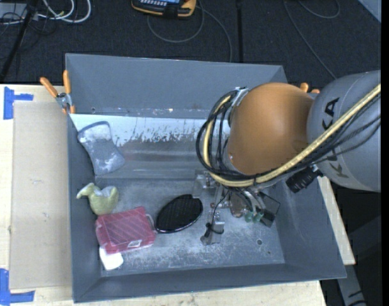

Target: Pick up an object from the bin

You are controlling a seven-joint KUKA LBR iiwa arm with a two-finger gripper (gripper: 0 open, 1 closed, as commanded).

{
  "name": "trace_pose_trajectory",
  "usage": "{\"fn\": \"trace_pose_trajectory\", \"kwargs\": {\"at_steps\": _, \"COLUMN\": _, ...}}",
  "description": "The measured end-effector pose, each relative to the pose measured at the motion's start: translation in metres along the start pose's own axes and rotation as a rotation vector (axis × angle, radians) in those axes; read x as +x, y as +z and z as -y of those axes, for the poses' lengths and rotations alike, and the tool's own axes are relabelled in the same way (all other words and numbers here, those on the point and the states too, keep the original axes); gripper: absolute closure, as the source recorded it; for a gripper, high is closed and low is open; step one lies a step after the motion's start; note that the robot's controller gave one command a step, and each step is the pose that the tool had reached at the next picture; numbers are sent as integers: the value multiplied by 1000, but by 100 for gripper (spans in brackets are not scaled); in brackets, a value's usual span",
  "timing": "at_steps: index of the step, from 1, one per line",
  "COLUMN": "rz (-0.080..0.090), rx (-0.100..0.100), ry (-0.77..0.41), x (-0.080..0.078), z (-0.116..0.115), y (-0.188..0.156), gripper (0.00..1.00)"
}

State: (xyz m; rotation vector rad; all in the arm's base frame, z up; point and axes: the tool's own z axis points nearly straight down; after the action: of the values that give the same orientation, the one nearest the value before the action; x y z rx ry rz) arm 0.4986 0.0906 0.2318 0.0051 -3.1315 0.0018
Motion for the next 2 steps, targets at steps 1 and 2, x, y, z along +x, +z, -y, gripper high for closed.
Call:
{"fn": "trace_pose_trajectory", "kwargs": {"at_steps": 1, "rz": 4, "rx": -1, "ry": 1, "x": 0, "z": 0, "y": -3, "gripper": 0}}
{"fn": "trace_pose_trajectory", "kwargs": {"at_steps": 2, "rz": 2, "rx": 1, "ry": -62, "x": -4, "z": -13, "y": -14, "gripper": 0}}
